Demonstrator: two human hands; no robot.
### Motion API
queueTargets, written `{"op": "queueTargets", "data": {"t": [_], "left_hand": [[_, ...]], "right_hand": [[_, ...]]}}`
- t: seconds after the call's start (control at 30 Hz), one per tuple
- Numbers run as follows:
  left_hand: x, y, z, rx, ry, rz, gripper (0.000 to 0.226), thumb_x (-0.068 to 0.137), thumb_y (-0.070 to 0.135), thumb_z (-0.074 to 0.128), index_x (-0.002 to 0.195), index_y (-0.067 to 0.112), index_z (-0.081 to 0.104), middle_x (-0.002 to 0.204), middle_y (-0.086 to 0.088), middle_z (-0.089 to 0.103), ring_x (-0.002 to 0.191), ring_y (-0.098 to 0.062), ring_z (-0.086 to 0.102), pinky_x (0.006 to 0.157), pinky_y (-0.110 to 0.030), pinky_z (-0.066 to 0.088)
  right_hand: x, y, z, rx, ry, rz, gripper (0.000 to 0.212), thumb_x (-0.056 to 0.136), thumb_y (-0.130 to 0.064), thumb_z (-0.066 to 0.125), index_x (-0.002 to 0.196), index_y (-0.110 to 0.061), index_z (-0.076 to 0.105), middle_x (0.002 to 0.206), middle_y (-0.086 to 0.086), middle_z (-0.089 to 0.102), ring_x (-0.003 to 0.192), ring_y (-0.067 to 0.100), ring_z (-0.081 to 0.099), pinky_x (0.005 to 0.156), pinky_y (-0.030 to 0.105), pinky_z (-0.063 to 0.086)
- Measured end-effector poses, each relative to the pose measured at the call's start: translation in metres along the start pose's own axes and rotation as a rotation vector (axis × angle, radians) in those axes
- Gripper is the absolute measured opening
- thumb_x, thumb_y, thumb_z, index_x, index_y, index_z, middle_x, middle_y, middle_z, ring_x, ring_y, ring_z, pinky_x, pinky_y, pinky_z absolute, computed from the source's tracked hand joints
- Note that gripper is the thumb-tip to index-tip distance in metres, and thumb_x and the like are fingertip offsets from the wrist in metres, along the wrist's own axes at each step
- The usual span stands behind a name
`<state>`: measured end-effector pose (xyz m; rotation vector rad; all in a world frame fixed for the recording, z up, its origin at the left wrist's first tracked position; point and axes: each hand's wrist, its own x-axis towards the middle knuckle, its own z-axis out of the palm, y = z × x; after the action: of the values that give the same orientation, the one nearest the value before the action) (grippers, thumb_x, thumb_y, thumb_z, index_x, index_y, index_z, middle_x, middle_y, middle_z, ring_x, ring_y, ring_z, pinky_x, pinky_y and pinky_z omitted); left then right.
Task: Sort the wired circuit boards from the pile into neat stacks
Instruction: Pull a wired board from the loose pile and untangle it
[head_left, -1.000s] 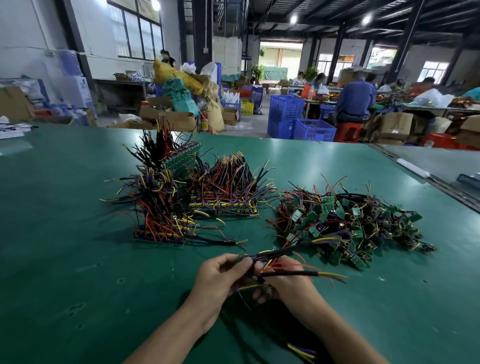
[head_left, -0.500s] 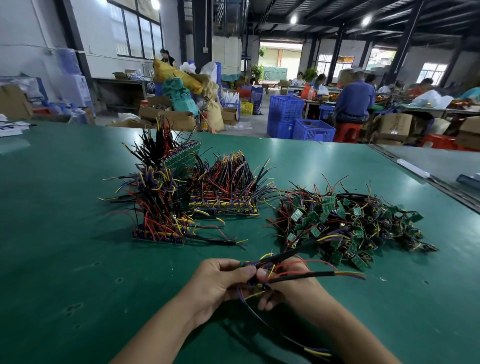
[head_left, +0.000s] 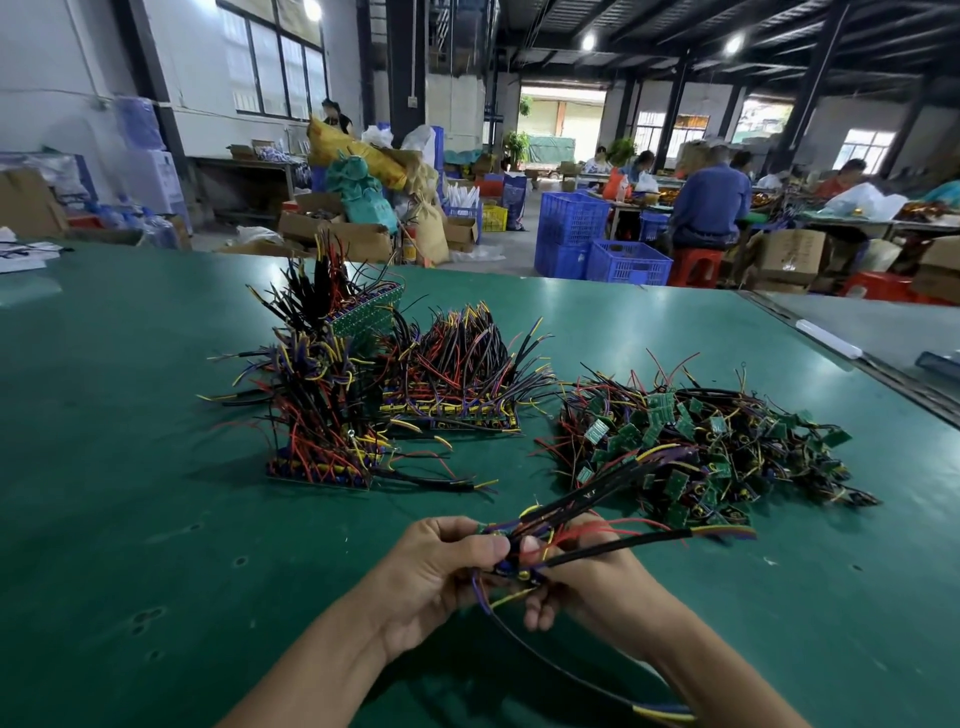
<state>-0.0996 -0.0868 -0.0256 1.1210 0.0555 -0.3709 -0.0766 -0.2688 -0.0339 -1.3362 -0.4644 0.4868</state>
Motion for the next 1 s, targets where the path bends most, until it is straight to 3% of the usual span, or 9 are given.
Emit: {"op": "queueTargets", "data": {"t": [0.27,0.37,0.5,0.6,0.67,0.8,0.9,1.0], "left_hand": [[0.000,-0.003,-0.002,-0.095,-0.060,0.025,0.008,0.064,-0.001,0.074,0.062,0.005,0.068,0.076,-0.018,0.072,0.058,-0.025,0.070,0.046,-0.023,0.053],[0.000,-0.003,-0.001,-0.120,-0.099,0.040,0.010,0.063,0.004,0.081,0.065,0.004,0.071,0.076,-0.018,0.072,0.058,-0.024,0.070,0.050,-0.026,0.056],[0.002,-0.002,-0.001,-0.162,-0.136,0.044,0.049,0.044,0.017,0.096,0.078,-0.004,0.069,0.072,-0.020,0.068,0.054,-0.025,0.066,0.058,-0.031,0.059],[0.001,0.000,0.002,-0.156,-0.093,0.032,0.016,0.064,0.007,0.086,0.069,0.004,0.072,0.071,-0.017,0.069,0.053,-0.022,0.066,0.057,-0.029,0.059],[0.001,0.001,0.003,-0.153,-0.053,0.022,0.013,0.071,0.000,0.077,0.063,0.009,0.073,0.069,-0.012,0.070,0.051,-0.018,0.065,0.055,-0.027,0.058],[0.005,0.003,0.004,-0.201,0.022,0.050,0.006,0.068,0.000,0.070,0.065,0.005,0.073,0.066,-0.012,0.070,0.046,-0.014,0.063,0.047,-0.021,0.054],[0.010,0.006,0.000,-0.255,0.115,0.100,0.011,0.069,0.005,0.065,0.078,0.000,0.067,0.070,-0.013,0.070,0.047,-0.014,0.063,0.047,-0.021,0.054],[0.011,0.011,-0.005,-0.318,0.190,0.161,0.011,0.070,0.007,0.065,0.079,0.001,0.065,0.067,-0.010,0.069,0.048,-0.012,0.063,0.047,-0.019,0.054]], "right_hand": [[-0.001,0.002,0.001,0.035,-0.010,-0.005,0.014,0.088,-0.014,0.062,0.081,-0.012,0.075,0.077,0.016,0.069,0.052,0.022,0.066,0.048,0.023,0.053],[-0.001,0.003,0.004,0.073,-0.022,-0.010,0.013,0.087,-0.019,0.067,0.085,-0.007,0.070,0.079,0.017,0.070,0.051,0.021,0.065,0.048,0.022,0.052],[-0.001,0.004,0.006,0.183,-0.059,-0.037,0.052,0.079,-0.036,0.079,0.101,0.003,0.053,0.077,0.014,0.068,0.053,0.020,0.065,0.051,0.022,0.053],[-0.002,0.001,0.003,0.167,-0.014,-0.014,0.066,0.068,-0.043,0.086,0.101,0.001,0.051,0.072,0.014,0.068,0.051,0.022,0.064,0.049,0.024,0.052],[-0.002,-0.002,0.001,0.150,0.007,-0.001,0.070,0.066,-0.041,0.088,0.103,0.002,0.048,0.072,0.015,0.068,0.051,0.024,0.064,0.049,0.026,0.052],[-0.001,-0.005,-0.004,0.152,0.097,0.021,0.051,0.073,-0.034,0.082,0.101,-0.003,0.052,0.069,0.015,0.066,0.054,0.027,0.066,0.048,0.027,0.052],[0.002,-0.004,-0.006,0.171,0.177,0.035,0.034,0.079,-0.025,0.073,0.103,-0.008,0.056,0.076,0.020,0.069,0.056,0.028,0.068,0.049,0.028,0.054],[0.007,-0.005,-0.010,0.186,0.302,0.026,0.033,0.073,-0.020,0.067,0.102,-0.008,0.057,0.076,0.019,0.071,0.052,0.025,0.067,0.046,0.026,0.054]]}}
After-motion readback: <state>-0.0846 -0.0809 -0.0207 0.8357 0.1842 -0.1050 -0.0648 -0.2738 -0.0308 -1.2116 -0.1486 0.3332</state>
